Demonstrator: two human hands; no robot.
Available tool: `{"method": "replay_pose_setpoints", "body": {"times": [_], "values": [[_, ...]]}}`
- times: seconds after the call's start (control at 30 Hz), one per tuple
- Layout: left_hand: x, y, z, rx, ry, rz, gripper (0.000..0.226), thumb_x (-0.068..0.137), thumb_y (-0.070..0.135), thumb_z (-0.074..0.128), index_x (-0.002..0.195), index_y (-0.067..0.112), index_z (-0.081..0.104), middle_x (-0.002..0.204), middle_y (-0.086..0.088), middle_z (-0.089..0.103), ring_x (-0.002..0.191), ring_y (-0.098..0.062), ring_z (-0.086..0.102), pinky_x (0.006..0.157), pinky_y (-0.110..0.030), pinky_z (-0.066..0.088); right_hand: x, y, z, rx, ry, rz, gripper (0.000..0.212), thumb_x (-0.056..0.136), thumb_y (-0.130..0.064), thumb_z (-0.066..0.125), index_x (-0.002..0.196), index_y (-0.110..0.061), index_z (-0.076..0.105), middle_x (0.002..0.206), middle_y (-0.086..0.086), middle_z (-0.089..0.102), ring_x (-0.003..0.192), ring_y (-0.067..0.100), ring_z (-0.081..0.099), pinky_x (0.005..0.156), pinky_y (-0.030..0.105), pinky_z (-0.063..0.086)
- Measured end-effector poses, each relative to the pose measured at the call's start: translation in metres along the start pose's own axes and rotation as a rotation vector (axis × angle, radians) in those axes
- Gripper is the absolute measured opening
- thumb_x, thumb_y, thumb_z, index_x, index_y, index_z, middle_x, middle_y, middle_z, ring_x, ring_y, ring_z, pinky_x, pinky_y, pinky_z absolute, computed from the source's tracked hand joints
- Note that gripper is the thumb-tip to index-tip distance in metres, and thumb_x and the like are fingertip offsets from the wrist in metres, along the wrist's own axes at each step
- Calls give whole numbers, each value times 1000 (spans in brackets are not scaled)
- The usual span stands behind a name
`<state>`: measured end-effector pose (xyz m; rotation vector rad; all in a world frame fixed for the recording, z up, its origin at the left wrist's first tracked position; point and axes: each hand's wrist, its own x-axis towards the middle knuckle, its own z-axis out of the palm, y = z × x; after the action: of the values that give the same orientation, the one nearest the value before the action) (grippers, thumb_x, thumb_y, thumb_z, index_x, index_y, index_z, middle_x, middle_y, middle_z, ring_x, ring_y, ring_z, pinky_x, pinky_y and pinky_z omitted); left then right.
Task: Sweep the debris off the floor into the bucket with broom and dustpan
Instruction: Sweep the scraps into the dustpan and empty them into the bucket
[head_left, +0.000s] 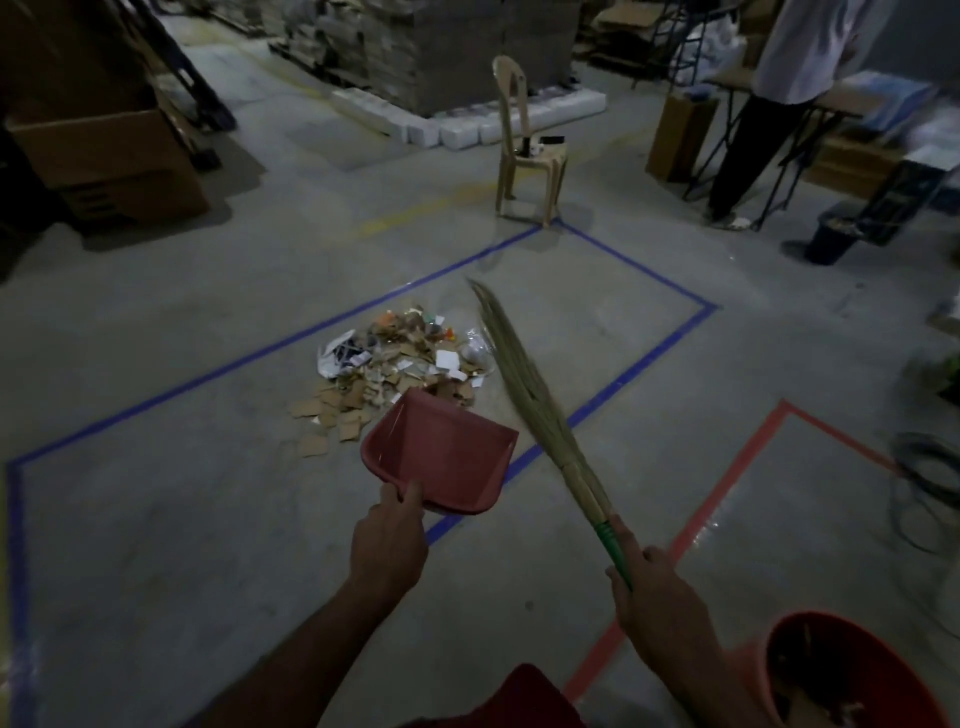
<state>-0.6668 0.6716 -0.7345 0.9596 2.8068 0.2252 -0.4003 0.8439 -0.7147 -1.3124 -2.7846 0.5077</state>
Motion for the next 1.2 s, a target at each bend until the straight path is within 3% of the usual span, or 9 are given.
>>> {"method": "replay_pose_setpoints", "body": {"times": [0.07,0.2,0.3,0.43,0.57,0.73,0.83,1.03,1.2], "values": [[5,-24,-1,-27,-12,-54,27,99,18,47,126,22,44,113,-5,49,80,-19,54,62,-31,39,13,-17,5,-30,-25,-17,75,95,-36,59,157,-34,18,86,-3,41,56,13,49,47,30,44],[18,-56,6,-76,-20,-118,24,100,21,47,123,22,44,112,-5,49,77,-18,53,62,-31,42,42,-39,9,-71,-43,-81,71,101,-39,46,158,-36,4,96,-3,40,63,11,50,52,26,46],[35,-73,14,-108,-19,-144,23,100,21,49,122,22,44,109,-5,49,74,-17,51,61,-32,44,74,-59,13,-86,-101,-97,70,101,-40,46,158,-36,5,93,-3,40,59,10,48,54,29,52],[68,-87,23,-176,-5,-177,19,101,20,49,119,21,47,107,-6,50,74,-18,54,62,-34,48,123,-85,25,-52,-137,-135,67,101,-42,44,157,-38,7,92,-3,41,62,10,48,53,27,46],[116,-98,34,-183,-12,-180,32,96,10,54,123,24,46,111,-4,50,76,-15,55,60,-29,43,185,-98,38,16,-173,-138,64,101,-44,43,155,-39,10,92,-3,43,69,10,49,58,28,46],[189,-97,42,-91,-46,-228,27,98,16,51,123,23,48,100,-3,48,65,-14,46,53,-29,37,276,-99,39,61,-193,-110,64,101,-42,45,157,-35,13,94,-1,46,71,13,49,52,23,35],[233,-93,43,-70,-61,-210,29,97,18,51,125,22,51,96,-3,50,64,-15,47,53,-30,39,326,-95,35,97,-213,-104,65,101,-44,46,157,-36,14,94,-2,49,73,12,52,56,26,41],[323,-76,45,-12,-137,-229,38,96,19,53,134,19,51,100,-11,53,71,-30,59,57,-36,47,418,-85,33,47,-263,-78,65,101,-43,45,156,-38,12,93,-3,45,72,14,51,60,29,48],[388,-67,50,11,-199,-224,39,98,20,52,137,18,51,106,-13,55,75,-32,61,58,-36,41,480,-85,38,46,-310,-40,65,101,-39,47,157,-35,14,96,-2,45,72,13,47,58,27,38]]}}
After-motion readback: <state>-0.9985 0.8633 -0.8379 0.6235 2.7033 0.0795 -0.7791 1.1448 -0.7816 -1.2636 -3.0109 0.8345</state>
